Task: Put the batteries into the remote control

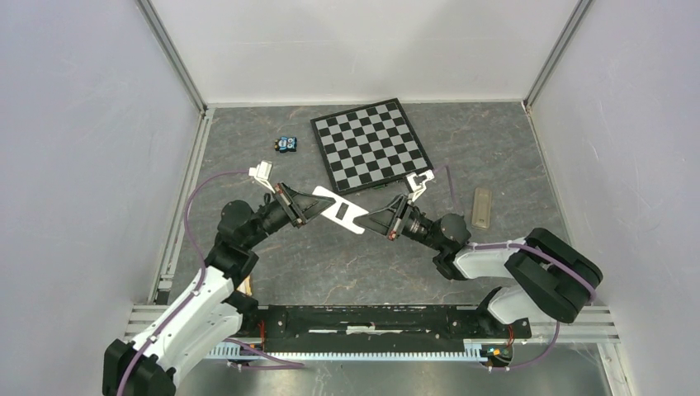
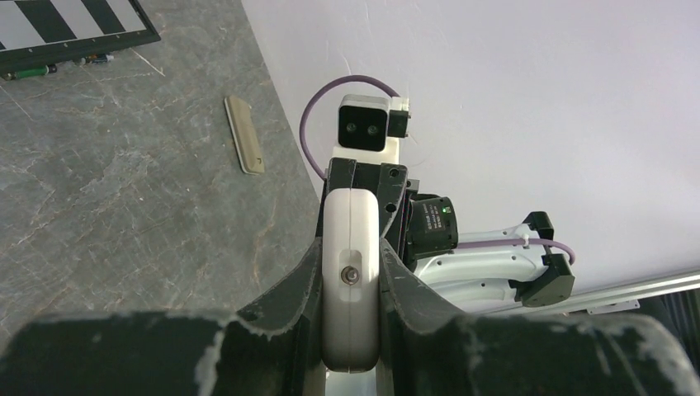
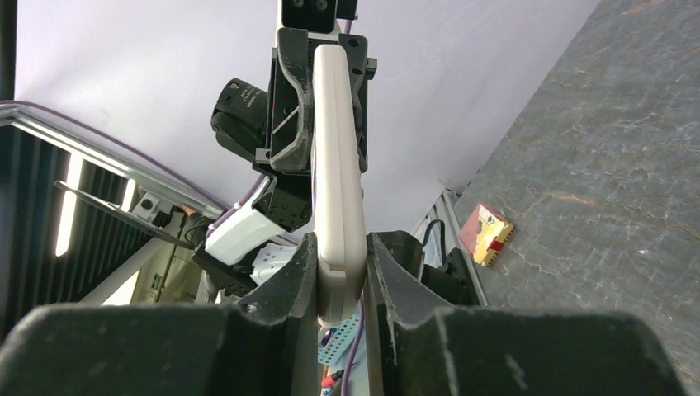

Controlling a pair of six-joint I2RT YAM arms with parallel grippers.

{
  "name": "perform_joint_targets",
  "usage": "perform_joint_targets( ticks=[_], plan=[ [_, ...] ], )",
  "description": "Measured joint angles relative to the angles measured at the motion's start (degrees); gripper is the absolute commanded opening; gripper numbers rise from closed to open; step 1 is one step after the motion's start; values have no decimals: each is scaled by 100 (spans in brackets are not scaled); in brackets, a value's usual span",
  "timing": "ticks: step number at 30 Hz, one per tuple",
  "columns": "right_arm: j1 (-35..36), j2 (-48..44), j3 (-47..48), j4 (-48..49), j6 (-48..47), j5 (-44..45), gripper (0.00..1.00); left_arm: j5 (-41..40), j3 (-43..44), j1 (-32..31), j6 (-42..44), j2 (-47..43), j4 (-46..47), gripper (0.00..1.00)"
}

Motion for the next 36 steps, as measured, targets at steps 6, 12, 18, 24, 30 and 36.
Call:
perform_joint_targets(
  ticks=[6, 12, 18, 24, 30, 36],
  plan=[
    [13, 160, -4, 291, 22, -42, 43, -63, 26, -4, 4, -177, -260, 2],
    [-44, 37, -116, -116, -446, 111, 56, -411, 74, 79, 20, -216, -529, 2],
    [-57, -63, -116, -560, -612, 199, 53, -398, 76, 83, 153, 37, -640, 2],
    [-79, -63, -116, -793, -654, 219, 35, -426, 127, 83, 492, 201, -922, 2],
    [-114, -37, -114, -1169, -575, 190, 18, -457, 184, 76, 809, 332, -1029, 2],
    [-138, -50, -66, -1803, -750, 188, 10, -800, 188, 90, 1279, 501, -1486, 2]
  ],
)
